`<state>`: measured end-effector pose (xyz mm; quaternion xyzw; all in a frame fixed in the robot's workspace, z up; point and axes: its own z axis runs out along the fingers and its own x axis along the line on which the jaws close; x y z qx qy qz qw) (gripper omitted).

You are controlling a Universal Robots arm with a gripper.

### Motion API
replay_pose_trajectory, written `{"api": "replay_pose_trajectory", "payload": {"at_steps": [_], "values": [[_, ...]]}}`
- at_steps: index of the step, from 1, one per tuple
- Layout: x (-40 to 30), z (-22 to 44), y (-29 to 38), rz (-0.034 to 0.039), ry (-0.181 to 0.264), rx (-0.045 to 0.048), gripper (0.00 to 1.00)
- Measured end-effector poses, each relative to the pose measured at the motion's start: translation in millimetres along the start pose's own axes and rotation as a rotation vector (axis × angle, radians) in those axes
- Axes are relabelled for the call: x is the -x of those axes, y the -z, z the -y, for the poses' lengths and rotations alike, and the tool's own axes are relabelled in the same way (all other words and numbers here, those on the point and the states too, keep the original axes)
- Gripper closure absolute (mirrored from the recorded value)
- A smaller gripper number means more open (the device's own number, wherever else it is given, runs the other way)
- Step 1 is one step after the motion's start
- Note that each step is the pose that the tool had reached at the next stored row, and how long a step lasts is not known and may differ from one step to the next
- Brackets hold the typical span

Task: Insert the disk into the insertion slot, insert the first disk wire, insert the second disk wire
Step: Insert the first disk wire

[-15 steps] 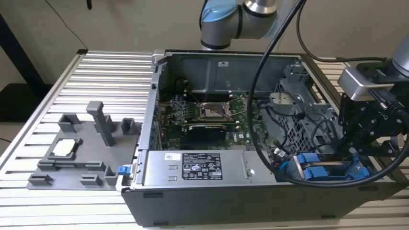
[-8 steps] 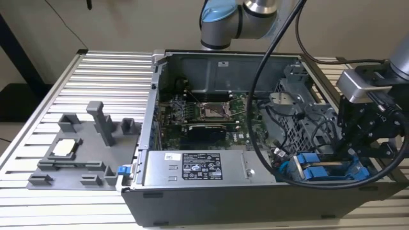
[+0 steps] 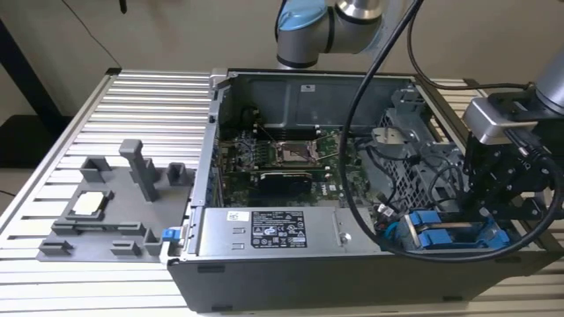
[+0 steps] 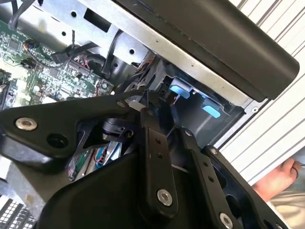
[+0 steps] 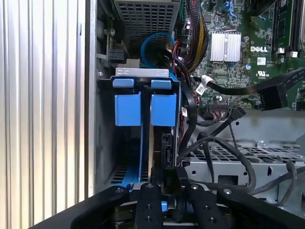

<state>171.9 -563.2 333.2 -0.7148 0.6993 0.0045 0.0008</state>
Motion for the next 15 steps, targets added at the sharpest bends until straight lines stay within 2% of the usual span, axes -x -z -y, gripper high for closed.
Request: {"api": "replay_pose_trajectory", "payload": {"at_steps": [1,8,15], "values": [[0.0,0.0,2.1,0.0002,0.000,0.0000,0.73],[0.3,-0.2,32.3,-0.0003,0.000,0.0000,0.73],[0.5,-0.4,57.7,-0.0002,0.000,0.0000,0.73]]}}
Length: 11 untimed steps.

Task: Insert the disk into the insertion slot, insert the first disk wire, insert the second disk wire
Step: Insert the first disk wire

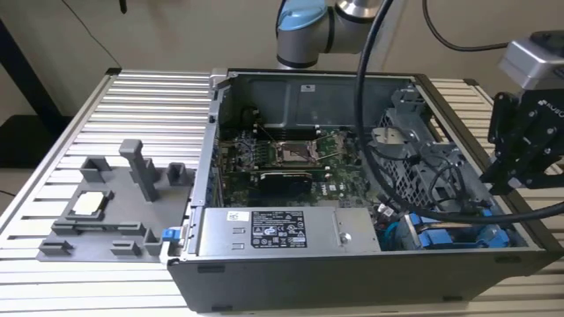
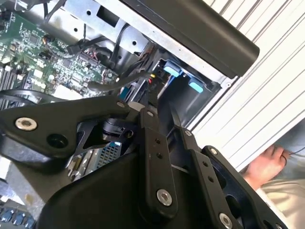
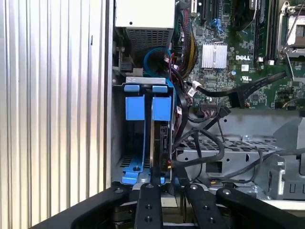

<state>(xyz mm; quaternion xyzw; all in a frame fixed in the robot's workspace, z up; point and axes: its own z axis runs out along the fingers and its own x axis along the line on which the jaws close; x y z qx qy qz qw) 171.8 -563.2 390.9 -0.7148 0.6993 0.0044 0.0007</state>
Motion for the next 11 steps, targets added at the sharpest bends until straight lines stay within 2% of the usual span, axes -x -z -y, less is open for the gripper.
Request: {"api": "replay_pose_trajectory", "payload": {"at_steps": [3,7,11], "values": [[0.0,-0.1,7.7,-0.0003,0.000,0.0000,0.73],[0.5,-0.1,7.9,0.0000,0.000,0.0000,0.73],[9.8,0.2,7.8,-0.0001,0.000,0.0000,0.73]]}}
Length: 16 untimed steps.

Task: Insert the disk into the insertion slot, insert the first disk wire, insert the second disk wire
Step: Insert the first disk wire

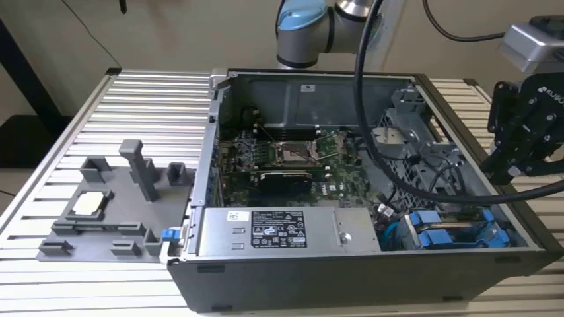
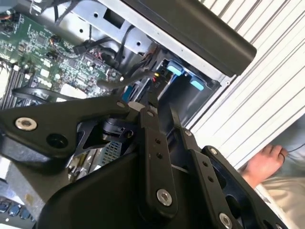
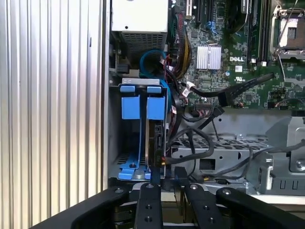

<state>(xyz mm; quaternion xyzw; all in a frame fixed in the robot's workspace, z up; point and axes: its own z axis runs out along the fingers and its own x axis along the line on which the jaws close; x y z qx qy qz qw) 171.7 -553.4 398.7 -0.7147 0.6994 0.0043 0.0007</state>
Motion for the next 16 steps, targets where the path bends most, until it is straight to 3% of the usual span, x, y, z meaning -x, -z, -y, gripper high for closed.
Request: {"api": "replay_pose_trajectory", "payload": {"at_steps": [11,16], "values": [[33.1,0.7,-1.3,0.0001,0.000,0.0000,0.73],[44.0,1.0,-2.2,0.0005,0.000,0.0000,0.73]]}}
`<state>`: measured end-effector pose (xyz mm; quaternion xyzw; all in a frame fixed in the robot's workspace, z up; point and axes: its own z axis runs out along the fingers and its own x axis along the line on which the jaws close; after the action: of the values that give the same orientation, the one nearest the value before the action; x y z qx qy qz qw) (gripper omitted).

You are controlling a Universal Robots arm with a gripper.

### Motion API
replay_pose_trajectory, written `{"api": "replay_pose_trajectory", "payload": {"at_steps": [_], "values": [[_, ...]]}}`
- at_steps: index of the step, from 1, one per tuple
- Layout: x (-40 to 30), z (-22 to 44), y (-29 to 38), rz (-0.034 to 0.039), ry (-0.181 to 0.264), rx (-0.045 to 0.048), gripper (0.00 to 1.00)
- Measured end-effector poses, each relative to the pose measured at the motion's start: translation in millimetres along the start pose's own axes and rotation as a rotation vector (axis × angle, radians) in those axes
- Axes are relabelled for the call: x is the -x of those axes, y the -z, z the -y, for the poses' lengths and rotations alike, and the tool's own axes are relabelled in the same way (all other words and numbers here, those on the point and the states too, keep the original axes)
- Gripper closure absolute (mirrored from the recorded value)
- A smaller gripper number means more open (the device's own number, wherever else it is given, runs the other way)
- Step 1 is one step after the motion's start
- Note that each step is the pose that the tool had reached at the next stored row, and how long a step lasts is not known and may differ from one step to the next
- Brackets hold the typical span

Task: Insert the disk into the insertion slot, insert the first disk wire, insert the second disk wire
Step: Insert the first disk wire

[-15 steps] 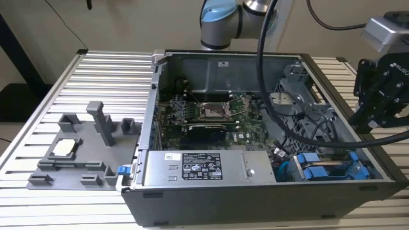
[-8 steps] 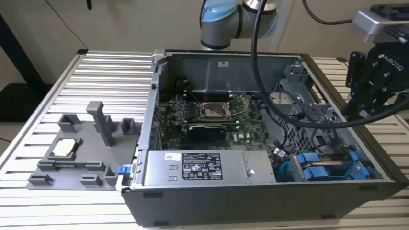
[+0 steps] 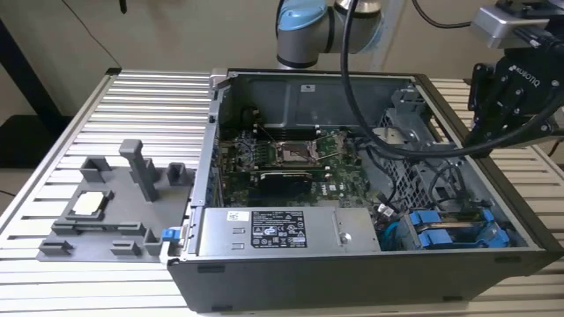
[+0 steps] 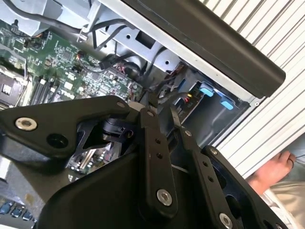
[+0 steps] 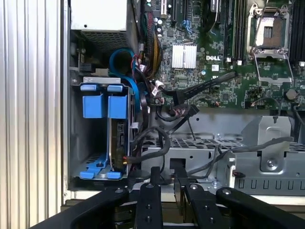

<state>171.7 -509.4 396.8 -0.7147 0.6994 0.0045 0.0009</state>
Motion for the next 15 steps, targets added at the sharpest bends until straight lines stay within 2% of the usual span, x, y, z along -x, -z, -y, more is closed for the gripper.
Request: {"api": "replay_pose_trajectory", "payload": {"at_steps": [6,12,15], "values": [[0.9,-0.7,-0.1,-0.0001,0.000,0.0001,0.73],[1.1,-14.8,-0.3,-0.0002,0.000,0.0000,0.73],[1.4,-24.1,-0.5,-0.0001,0.001,0.0000,0.73]]}}
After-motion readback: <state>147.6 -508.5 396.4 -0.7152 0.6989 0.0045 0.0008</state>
